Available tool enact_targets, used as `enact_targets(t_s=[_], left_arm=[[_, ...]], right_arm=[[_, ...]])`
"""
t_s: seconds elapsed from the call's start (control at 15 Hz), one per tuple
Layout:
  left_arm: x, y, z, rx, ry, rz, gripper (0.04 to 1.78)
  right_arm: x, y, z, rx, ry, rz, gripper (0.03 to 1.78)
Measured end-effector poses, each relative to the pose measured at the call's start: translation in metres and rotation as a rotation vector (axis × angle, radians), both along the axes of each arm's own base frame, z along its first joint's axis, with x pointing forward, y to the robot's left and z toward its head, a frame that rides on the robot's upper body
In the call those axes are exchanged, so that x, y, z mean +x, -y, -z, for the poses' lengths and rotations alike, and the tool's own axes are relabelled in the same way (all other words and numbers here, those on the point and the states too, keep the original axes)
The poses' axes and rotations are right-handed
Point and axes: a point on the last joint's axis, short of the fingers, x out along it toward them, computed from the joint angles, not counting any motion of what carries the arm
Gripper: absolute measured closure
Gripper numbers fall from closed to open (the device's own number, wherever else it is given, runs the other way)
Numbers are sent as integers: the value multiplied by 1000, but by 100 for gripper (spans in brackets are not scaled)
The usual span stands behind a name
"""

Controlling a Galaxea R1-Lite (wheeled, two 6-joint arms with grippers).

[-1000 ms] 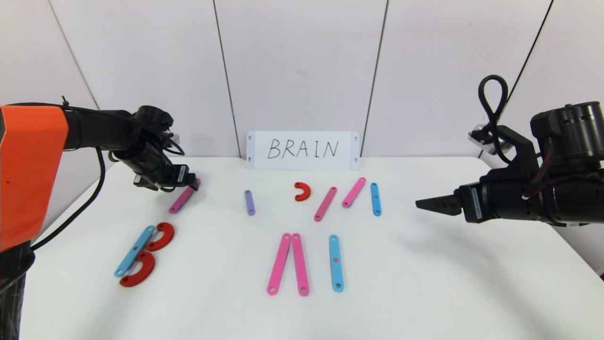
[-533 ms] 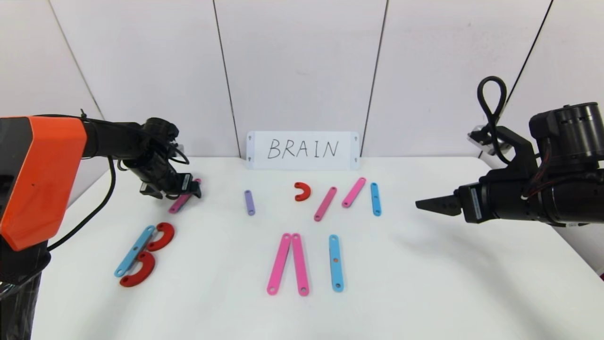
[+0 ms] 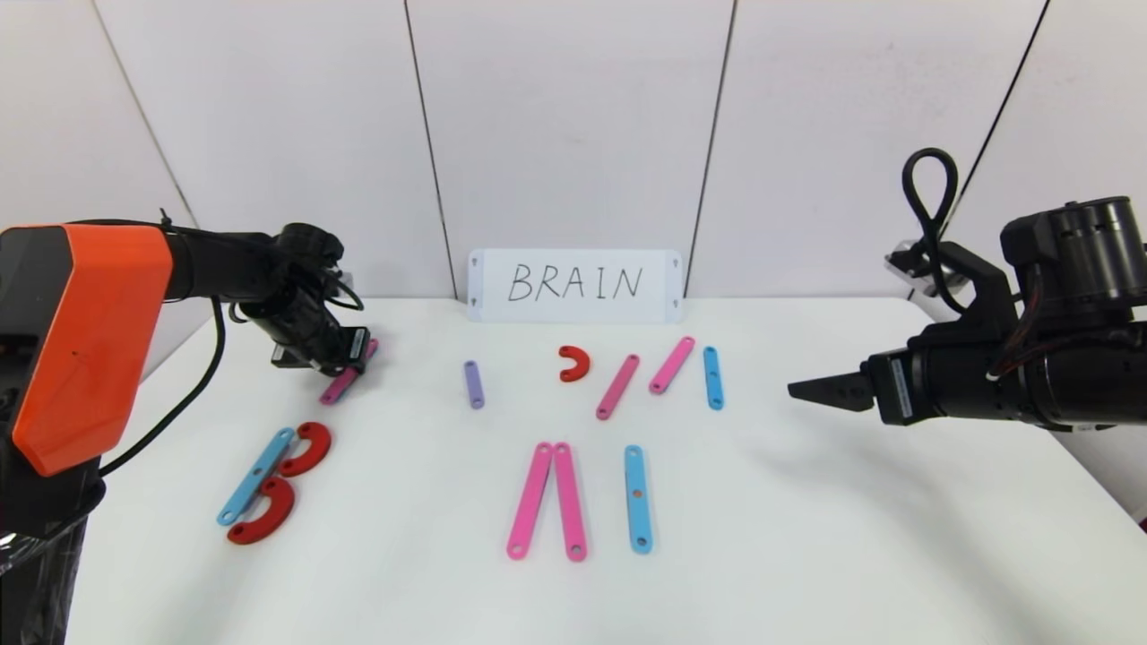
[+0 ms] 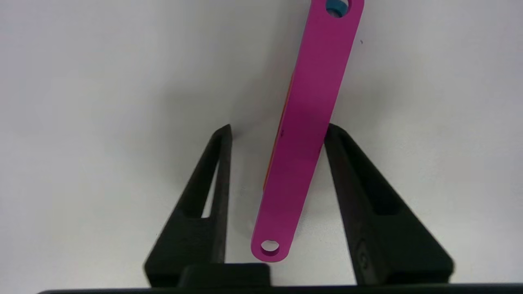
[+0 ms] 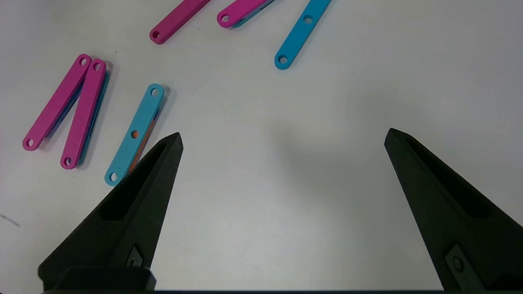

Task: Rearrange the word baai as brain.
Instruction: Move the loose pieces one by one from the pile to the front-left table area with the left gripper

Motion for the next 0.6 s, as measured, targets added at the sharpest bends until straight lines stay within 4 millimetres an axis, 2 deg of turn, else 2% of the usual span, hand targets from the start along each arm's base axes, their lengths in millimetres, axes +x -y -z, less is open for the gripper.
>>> enact_targets(t_s=[0.07,0.2,0.6], left_arm=[[0,0,0,0,-1,-1,131],[0,0,0,0,-2,-2,150],[-7,1,-9,-3,-4,-5,151]], right_arm=[[0,0,0,0,0,0,8],[0,0,0,0,0,0,8],[1,-1,1,-1,-6,-1,8]])
